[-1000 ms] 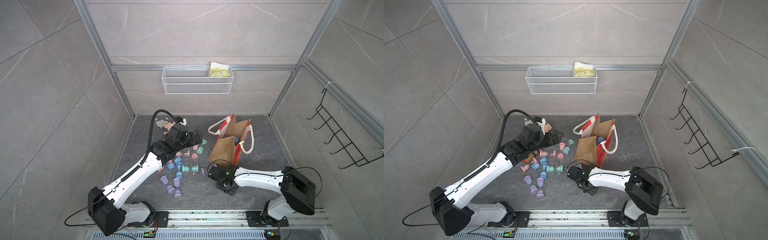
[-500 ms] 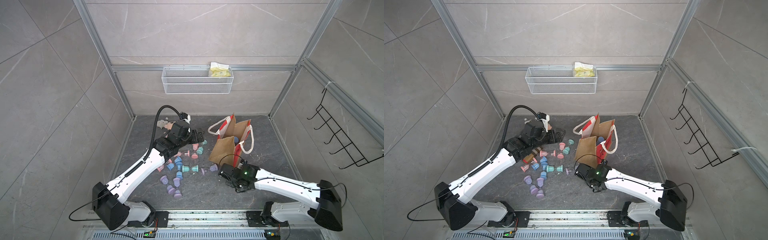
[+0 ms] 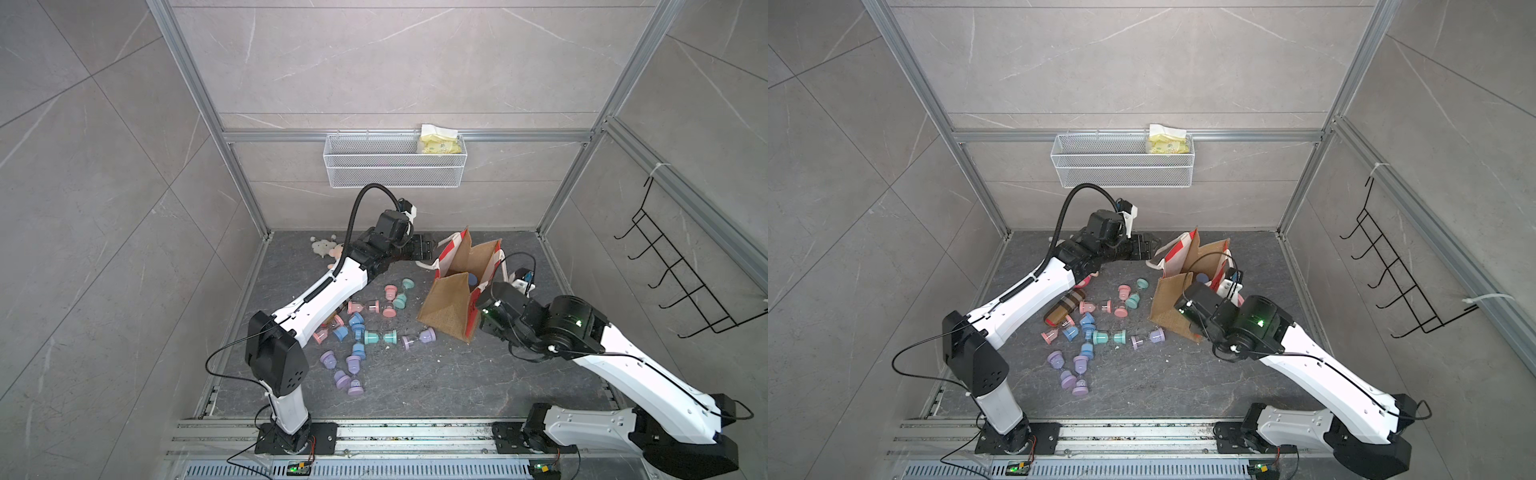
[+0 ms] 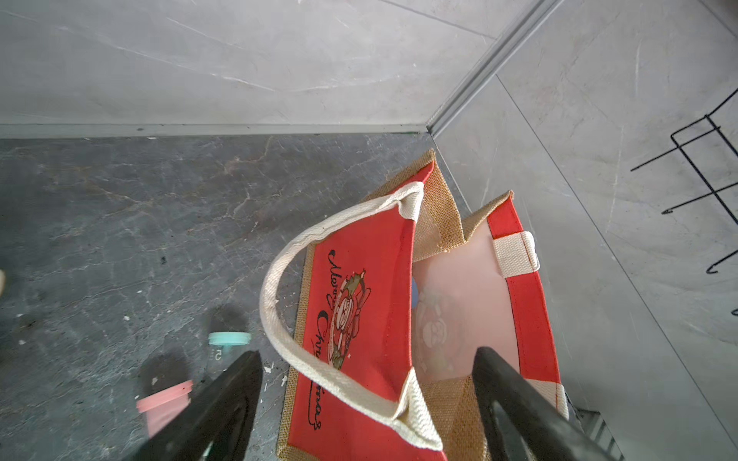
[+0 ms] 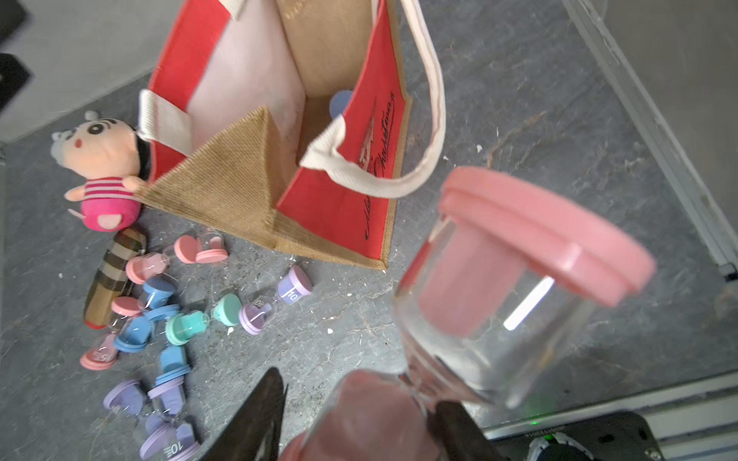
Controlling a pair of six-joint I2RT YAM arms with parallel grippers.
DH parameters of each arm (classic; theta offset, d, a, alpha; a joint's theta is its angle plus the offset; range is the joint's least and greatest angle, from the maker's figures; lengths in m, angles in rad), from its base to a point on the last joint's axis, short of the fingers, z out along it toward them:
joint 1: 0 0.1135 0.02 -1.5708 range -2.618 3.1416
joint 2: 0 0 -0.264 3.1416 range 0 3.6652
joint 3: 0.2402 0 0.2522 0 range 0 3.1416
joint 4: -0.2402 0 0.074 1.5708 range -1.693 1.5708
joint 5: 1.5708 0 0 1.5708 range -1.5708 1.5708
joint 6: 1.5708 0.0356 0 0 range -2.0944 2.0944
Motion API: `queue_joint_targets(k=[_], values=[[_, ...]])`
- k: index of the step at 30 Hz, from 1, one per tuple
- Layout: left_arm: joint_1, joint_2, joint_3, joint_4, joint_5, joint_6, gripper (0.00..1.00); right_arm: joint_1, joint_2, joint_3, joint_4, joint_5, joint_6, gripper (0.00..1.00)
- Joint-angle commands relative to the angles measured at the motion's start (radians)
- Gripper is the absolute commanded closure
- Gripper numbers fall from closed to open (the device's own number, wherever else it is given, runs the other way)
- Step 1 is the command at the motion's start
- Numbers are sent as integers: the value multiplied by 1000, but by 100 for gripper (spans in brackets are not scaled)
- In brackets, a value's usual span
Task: Put the hourglass into the canvas bag
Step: Pick up the hourglass from the center of the board, then place the hourglass in the canvas bag.
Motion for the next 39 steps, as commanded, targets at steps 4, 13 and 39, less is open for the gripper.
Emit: queue_joint_targets(k=[4, 13, 39], values=[[-21, 126, 167, -54, 117, 35, 22, -138, 114, 160, 87, -63, -299, 96], [-50, 203, 228, -106, 142, 34, 35, -332, 238, 239, 249, -241, -376, 98], [-46, 202, 207, -107, -12, 15, 100, -526, 503, 207, 438, -630, -349, 100]])
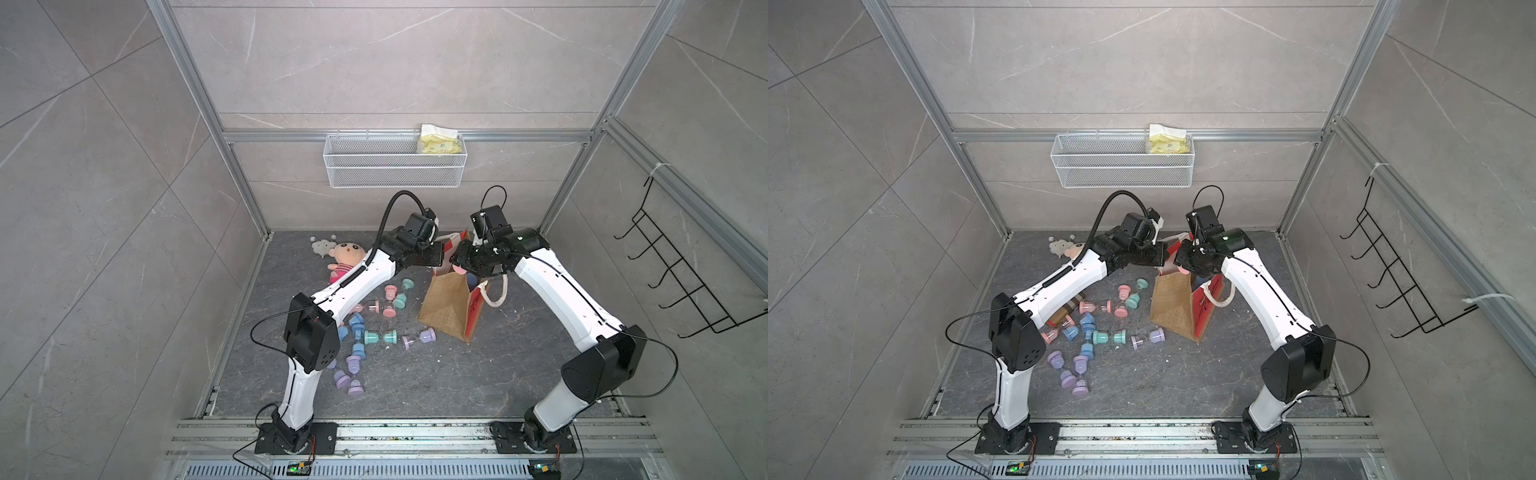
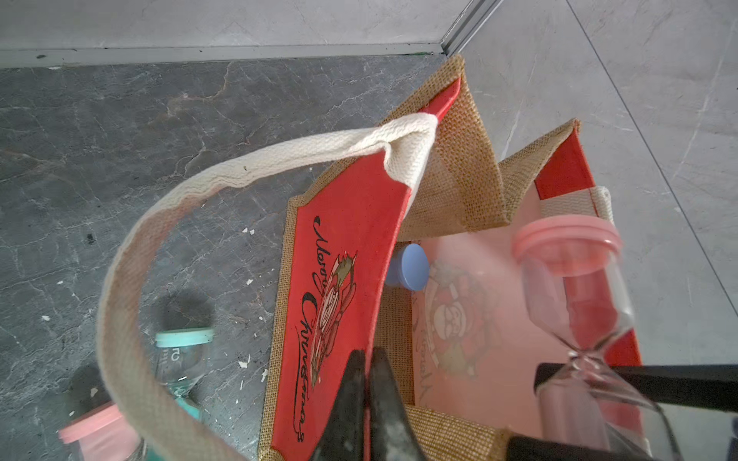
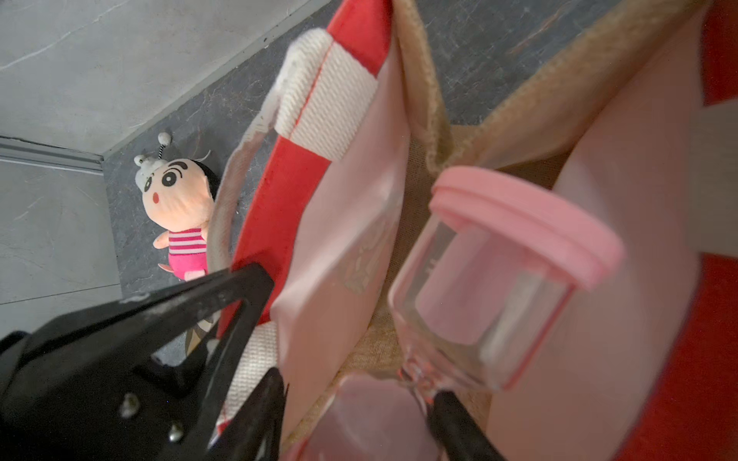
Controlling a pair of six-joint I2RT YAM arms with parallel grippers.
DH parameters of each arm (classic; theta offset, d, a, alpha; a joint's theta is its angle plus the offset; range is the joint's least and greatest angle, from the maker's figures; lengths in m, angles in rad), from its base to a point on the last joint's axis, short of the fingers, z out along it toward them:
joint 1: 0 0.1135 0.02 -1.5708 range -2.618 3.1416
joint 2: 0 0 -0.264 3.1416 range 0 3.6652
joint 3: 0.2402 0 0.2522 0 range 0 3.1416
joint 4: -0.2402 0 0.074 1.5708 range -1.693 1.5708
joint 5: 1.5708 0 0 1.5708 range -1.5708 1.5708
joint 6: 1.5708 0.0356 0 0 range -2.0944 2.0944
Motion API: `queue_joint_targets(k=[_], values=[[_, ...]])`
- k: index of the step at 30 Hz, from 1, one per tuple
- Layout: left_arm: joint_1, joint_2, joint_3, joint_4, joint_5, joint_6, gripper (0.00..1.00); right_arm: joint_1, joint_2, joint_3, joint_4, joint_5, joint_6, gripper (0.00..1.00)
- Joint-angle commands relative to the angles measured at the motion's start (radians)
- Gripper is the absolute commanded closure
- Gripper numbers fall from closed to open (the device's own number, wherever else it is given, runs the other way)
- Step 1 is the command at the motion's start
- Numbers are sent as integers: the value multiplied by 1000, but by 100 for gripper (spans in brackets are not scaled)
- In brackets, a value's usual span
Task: Put the hourglass into the canvas bag
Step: Place the hourglass in the canvas bag.
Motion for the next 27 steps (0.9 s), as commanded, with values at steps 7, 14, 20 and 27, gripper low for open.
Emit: queue_joint_targets(k=[7, 14, 20, 27], values=[[11, -87, -102, 133, 19, -16, 100, -82, -29, -119, 79, -57, 130, 100], [12, -100, -106, 144, 42, 8, 100, -109, -90, -162, 107, -35, 163, 100], [15, -108, -92, 189, 124, 27, 100, -130, -77, -138, 67, 12, 162, 100], [17, -121, -91, 206, 145, 48, 100, -100, 13, -114, 71, 21, 152, 100]])
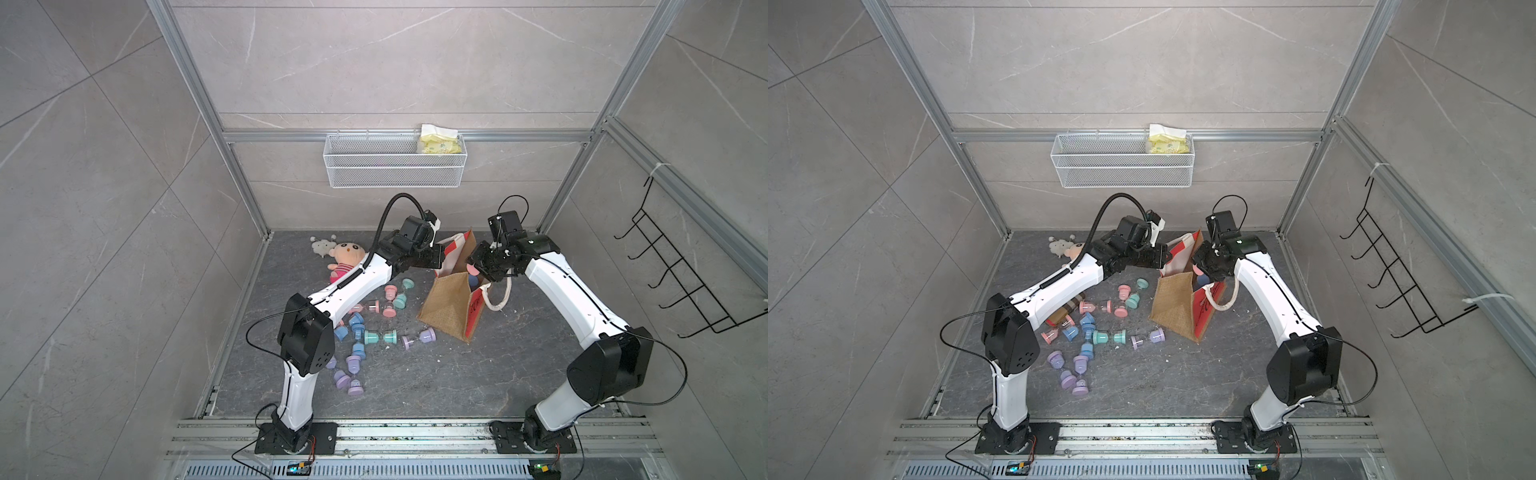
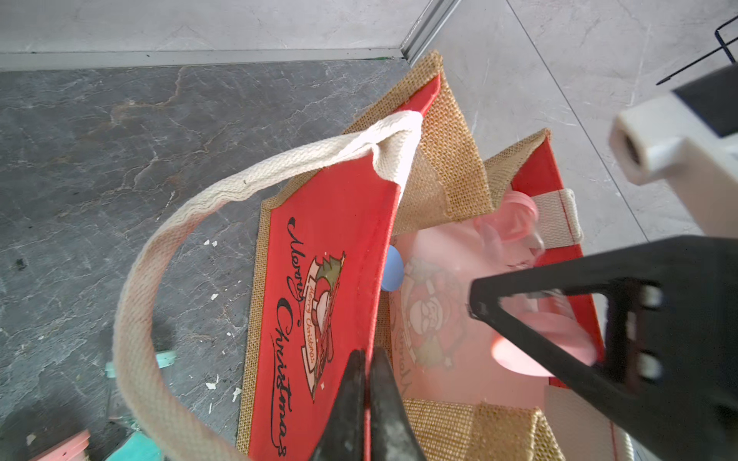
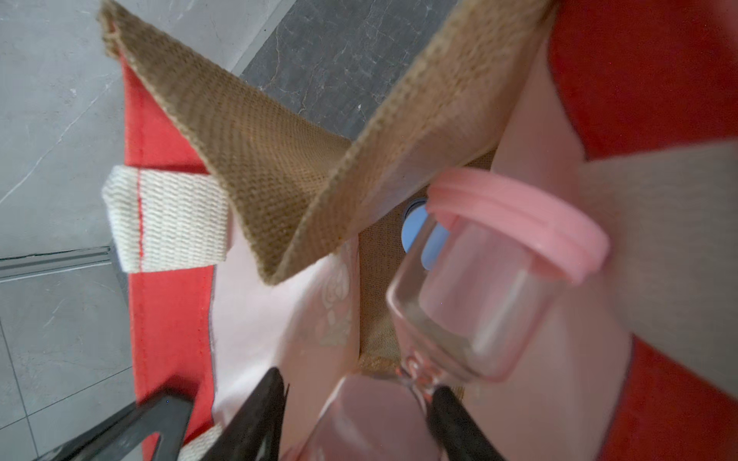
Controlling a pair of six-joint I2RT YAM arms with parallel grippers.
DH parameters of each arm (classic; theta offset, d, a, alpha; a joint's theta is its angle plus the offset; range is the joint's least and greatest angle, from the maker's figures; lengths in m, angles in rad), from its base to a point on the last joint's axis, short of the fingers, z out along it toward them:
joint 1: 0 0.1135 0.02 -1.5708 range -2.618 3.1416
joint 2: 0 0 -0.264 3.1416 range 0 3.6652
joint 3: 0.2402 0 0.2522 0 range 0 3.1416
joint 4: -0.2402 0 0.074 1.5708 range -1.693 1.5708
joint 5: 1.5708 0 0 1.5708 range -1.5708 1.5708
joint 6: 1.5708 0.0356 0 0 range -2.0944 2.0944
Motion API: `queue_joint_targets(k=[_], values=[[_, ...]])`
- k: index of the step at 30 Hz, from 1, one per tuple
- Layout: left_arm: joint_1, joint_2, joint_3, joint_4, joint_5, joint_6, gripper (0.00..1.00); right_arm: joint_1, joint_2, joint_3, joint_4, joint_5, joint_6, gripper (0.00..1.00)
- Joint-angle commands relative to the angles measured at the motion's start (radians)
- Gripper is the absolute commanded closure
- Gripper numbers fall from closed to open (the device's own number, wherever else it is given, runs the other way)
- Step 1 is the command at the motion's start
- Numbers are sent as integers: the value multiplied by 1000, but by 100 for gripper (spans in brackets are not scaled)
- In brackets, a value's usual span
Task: Put the hourglass into the canvas bag
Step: Place the hourglass in the canvas bag.
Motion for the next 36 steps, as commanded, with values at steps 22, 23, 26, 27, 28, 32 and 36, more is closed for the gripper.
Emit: queue_joint_targets(k=[22, 23, 26, 27, 28, 32, 36], values=[[32, -68, -2, 121, 74, -30, 100, 57, 254, 93, -36, 162, 17, 80], [32, -68, -2, 122, 73, -30, 100, 58, 257, 95, -36, 166, 17, 77], [32, -67, -2, 125, 74, -30, 100, 58, 261, 102, -35, 162, 14, 67], [32, -67, -3, 127, 73, -30, 100, 59, 263, 105, -36, 158, 10, 64], [32, -66, -3, 128, 71, -31, 100, 60, 264, 105, -39, 155, 6, 63], [32, -64, -8, 139, 74, -34, 100, 68, 281, 110, -41, 130, -9, 60], [32, -61, -7, 147, 86, -42, 100, 82, 306, 135, -63, 133, -23, 55]])
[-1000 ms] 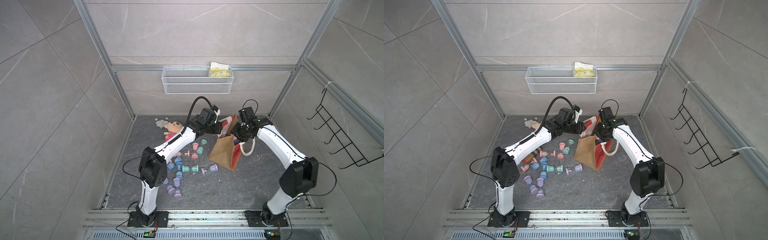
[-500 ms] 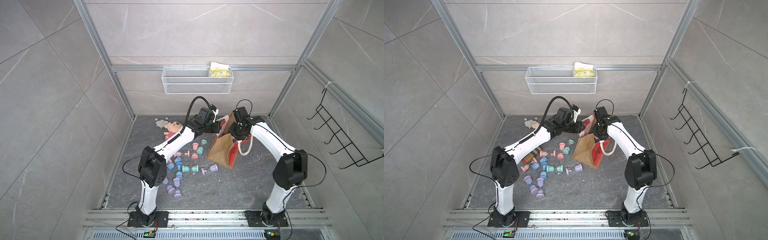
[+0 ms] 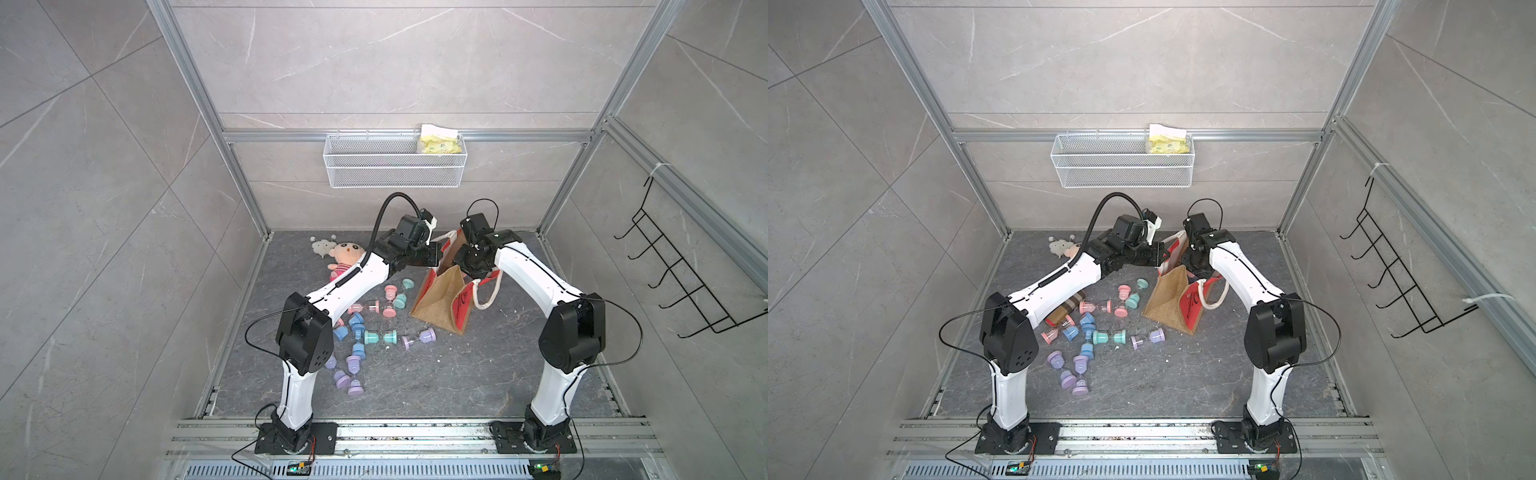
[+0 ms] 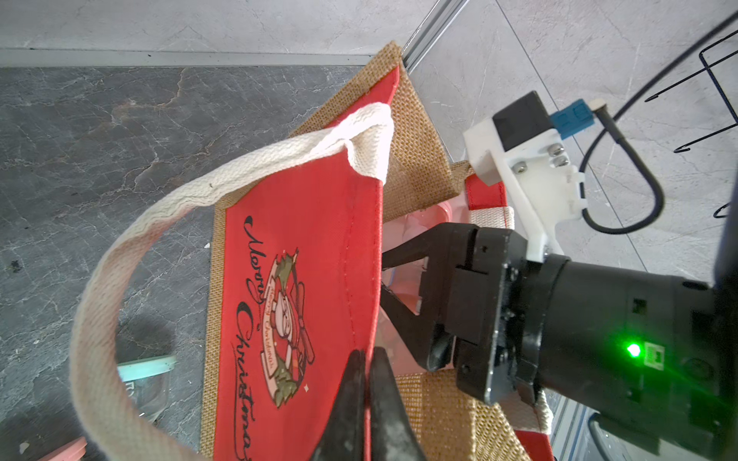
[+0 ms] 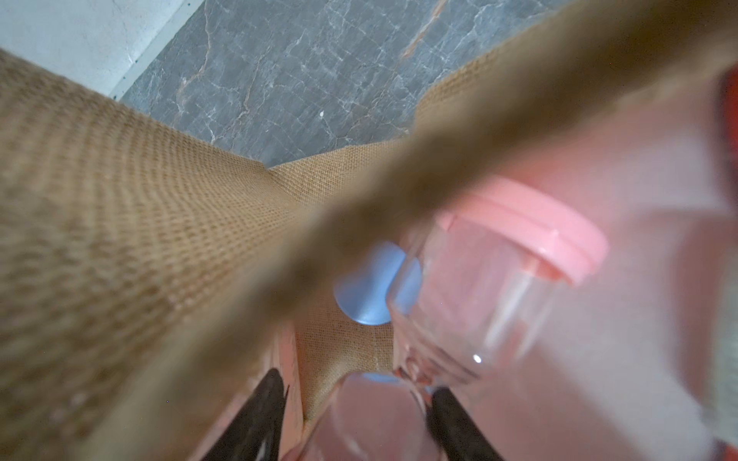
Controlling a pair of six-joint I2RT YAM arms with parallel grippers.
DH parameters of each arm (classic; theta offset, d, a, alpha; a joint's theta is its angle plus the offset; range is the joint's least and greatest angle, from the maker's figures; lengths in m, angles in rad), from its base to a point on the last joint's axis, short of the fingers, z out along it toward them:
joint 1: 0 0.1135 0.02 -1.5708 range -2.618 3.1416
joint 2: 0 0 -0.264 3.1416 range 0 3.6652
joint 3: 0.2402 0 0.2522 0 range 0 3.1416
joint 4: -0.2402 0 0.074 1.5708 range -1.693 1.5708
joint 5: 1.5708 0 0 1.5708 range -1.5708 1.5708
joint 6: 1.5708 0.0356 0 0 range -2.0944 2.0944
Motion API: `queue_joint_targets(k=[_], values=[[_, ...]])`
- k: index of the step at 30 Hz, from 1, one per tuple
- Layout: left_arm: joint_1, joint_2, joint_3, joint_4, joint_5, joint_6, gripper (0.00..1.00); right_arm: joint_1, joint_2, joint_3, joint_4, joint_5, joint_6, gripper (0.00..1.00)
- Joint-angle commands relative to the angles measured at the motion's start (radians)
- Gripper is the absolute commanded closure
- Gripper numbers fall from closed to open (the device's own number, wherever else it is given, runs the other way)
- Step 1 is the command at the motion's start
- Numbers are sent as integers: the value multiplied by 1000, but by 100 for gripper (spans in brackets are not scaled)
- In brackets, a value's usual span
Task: Put the hourglass into the canvas bag
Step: Place the hourglass in the canvas bag.
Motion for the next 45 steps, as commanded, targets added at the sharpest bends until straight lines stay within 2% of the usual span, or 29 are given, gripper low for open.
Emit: queue_joint_targets(k=[1, 6, 12, 18, 35, 40, 41, 45], values=[[6, -57, 12, 116, 56, -16, 100, 21, 54, 4, -50, -17, -16, 53], [7, -65, 7, 107, 45, -6, 100, 23, 43, -1, -57, -9, -9, 44], [6, -66, 0, 109, 31, -4, 100, 24, 15, -16, -62, -1, -9, 29], [8, -65, -6, 114, 29, -6, 100, 29, -15, -24, -58, 4, -11, 18], [46, -70, -21, 92, -39, -6, 100, 74, -254, -21, -83, 27, -58, 2], [51, -51, 23, 58, -42, 1, 100, 99, -300, 26, -109, 42, -103, 1], [51, -48, 31, 49, -44, 4, 96, 115, -314, 35, -110, 53, -114, 1], [54, -58, 44, 42, -51, 11, 62, 178, -350, 79, -146, 82, -170, 0]])
